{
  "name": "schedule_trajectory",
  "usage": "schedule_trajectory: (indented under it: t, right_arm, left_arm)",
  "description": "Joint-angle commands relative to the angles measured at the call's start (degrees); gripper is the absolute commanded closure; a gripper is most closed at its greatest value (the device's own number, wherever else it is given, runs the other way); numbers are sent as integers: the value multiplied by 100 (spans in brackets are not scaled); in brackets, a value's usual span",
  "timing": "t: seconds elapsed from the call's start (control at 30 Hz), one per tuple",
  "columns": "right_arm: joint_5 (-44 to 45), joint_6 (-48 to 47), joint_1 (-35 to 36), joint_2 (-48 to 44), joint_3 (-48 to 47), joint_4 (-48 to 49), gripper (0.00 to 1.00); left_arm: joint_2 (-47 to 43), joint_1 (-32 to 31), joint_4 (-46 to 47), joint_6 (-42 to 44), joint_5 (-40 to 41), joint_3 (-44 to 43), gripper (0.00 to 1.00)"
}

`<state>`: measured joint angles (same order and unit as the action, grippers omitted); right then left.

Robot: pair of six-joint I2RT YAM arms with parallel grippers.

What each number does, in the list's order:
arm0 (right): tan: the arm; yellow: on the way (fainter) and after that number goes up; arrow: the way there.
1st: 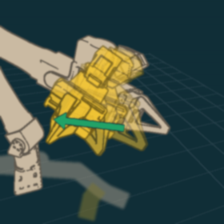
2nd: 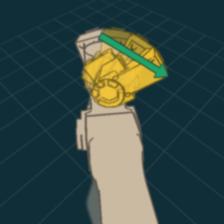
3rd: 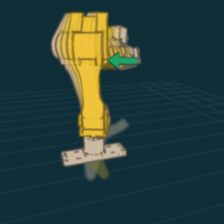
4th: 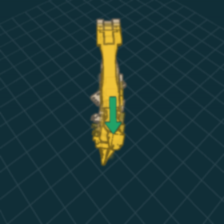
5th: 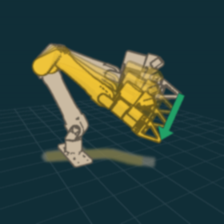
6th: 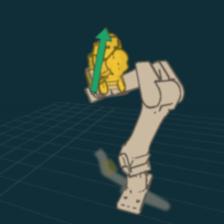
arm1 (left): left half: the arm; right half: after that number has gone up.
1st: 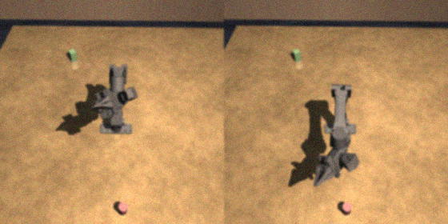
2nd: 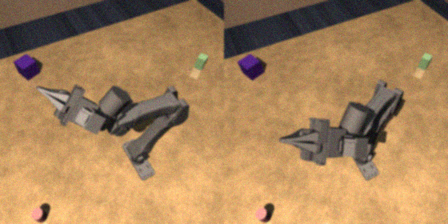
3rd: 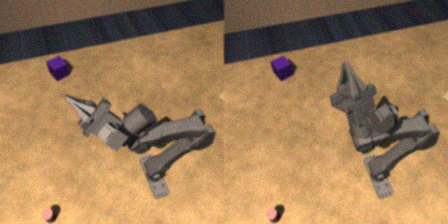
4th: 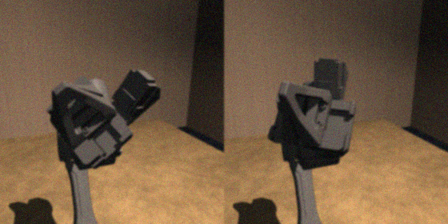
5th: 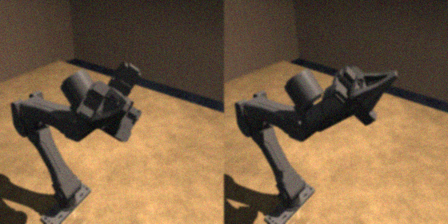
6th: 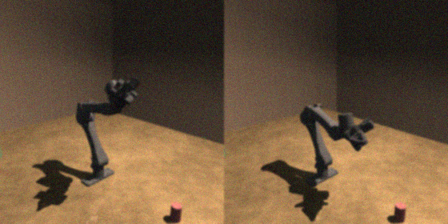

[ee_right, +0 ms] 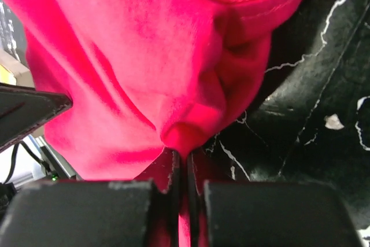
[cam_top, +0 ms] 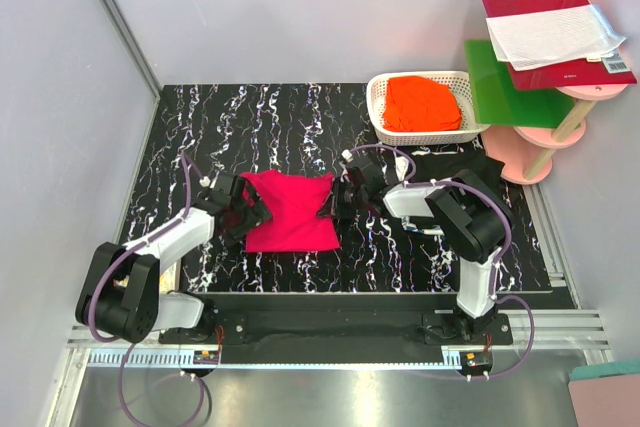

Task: Fold and stack the t-shirts
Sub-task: Put the neatly folded tshirt into the corner of the board with the right arm

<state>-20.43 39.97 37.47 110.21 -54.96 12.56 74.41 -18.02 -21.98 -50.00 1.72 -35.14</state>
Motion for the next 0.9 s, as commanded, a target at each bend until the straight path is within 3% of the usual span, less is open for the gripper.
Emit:
schedule_trajectory:
  t: [0.0, 0.2, 0.37, 0.87]
  right_arm:
    - [580, -418, 102, -34, -15, -1220, 100]
    - [2328, -893, 94, -1071, 135, -2397, 100]
    - [3262, -1324, 85, -1801, 47, -3126, 100]
    - [4749, -1896, -258, -3436, -199, -3901, 100]
  left_arm:
    - [240, -44, -70, 25, -75, -2, 8]
    - [74, -52, -166, 87, -57, -116, 8]
    - [100, -52, -202, 166, -66, -213, 8]
    - [214, -87, -202, 236, -84, -283, 8]
